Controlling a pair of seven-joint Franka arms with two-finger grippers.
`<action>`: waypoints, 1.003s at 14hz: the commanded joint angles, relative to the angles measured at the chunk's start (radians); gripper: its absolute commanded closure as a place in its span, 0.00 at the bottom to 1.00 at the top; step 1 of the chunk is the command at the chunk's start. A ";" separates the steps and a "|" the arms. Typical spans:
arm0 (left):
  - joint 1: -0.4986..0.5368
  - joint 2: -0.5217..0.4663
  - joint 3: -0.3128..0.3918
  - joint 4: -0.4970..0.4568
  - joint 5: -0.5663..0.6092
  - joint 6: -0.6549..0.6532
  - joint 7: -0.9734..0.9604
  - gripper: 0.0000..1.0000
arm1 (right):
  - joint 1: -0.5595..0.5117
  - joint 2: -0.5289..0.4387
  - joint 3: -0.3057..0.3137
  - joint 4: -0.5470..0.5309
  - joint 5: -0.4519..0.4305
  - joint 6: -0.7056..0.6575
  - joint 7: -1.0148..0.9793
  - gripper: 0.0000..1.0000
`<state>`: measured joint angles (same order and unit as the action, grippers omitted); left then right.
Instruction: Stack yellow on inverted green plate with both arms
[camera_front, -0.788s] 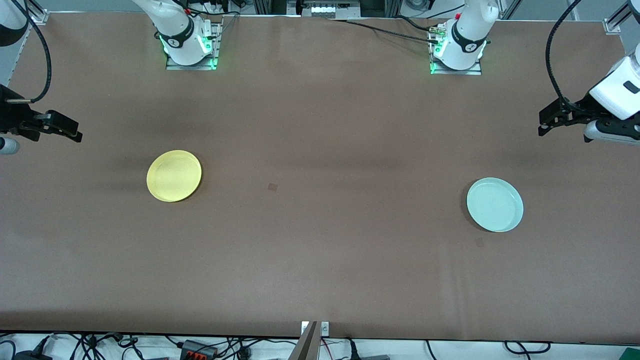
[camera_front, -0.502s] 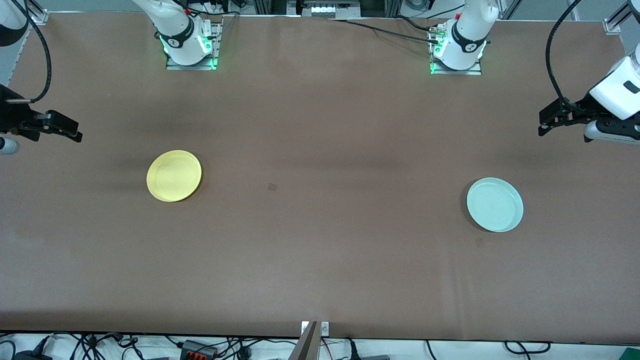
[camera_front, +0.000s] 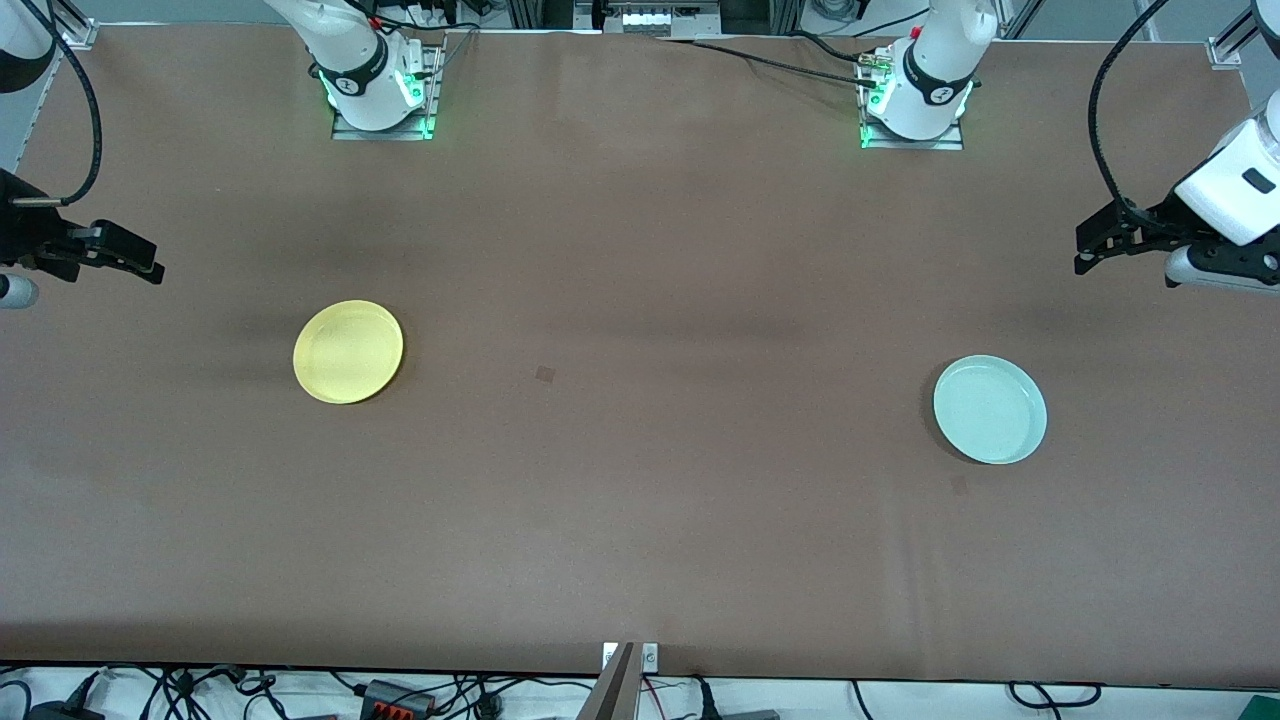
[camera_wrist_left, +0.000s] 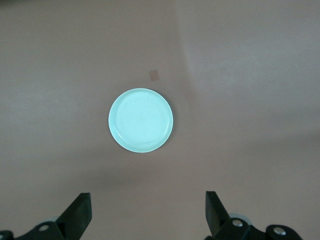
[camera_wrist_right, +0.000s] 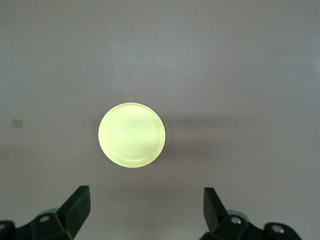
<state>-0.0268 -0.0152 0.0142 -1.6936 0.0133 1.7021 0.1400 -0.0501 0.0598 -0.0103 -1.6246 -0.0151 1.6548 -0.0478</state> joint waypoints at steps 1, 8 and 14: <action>0.001 0.037 0.001 0.035 0.016 -0.015 0.017 0.00 | 0.001 -0.005 0.004 0.003 0.003 -0.009 -0.001 0.00; 0.056 0.133 0.003 0.044 0.010 -0.010 0.029 0.00 | -0.001 -0.005 0.004 0.002 0.003 0.000 -0.001 0.00; 0.123 0.323 0.001 0.068 0.017 0.079 0.032 0.00 | 0.003 0.041 0.006 0.002 0.003 0.022 -0.003 0.00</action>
<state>0.0711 0.2267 0.0187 -1.6744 0.0143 1.7564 0.1514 -0.0464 0.0947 -0.0072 -1.6252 -0.0149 1.6702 -0.0478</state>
